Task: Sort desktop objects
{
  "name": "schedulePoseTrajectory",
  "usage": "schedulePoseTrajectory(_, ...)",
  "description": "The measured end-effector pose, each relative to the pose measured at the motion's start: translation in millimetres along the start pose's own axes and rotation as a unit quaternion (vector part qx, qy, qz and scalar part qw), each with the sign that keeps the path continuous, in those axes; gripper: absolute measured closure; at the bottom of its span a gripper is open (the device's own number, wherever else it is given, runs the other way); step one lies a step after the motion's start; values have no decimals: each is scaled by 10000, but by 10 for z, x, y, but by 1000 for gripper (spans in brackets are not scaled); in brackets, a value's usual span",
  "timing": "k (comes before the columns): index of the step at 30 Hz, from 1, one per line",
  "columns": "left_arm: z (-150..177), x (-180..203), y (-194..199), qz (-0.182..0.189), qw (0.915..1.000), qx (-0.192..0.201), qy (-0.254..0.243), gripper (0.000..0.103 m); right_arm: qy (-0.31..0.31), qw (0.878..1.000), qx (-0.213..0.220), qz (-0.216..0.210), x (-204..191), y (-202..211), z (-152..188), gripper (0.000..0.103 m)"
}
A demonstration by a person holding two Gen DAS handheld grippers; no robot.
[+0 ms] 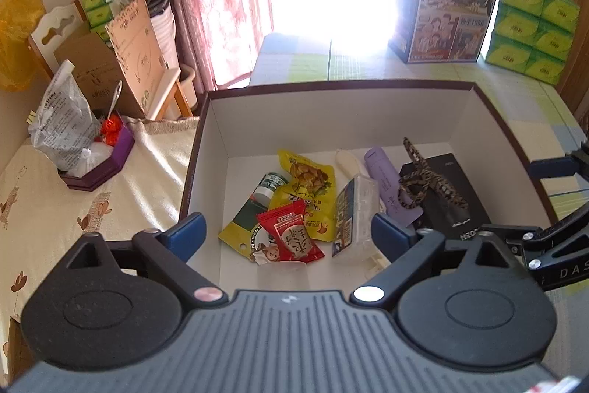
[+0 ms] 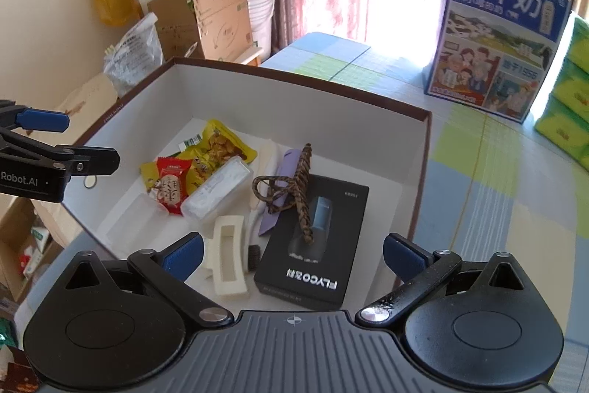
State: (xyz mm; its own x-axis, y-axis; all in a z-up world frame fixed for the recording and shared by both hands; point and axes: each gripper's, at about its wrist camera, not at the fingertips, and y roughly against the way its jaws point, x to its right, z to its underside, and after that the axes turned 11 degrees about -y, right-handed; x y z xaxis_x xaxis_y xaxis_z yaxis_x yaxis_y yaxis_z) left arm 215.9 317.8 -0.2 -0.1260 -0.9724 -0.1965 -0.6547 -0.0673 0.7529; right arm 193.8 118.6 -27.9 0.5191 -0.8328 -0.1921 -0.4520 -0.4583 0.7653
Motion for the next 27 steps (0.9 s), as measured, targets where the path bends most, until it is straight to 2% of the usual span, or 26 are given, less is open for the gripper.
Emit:
schedulePoseTrajectory(13,171,220,581,-310,9984,401,256,1,-183,9991,371,-116,123,552,284,2)
schedulePoseTrajectory(18,269,339,764,-451,9973,433,371,1,-289,9984,447,-169,219,790,392,2)
schedulePoseTrajectory(22,374,500,919,-673,9964,432,271,1,-255,9984,436,-260,289,969,480,2)
schedulePoseTrajectory(27,479,663,1064,-719,9960,350,407,1,-109,9987,443,-223,361,1137,619,2)
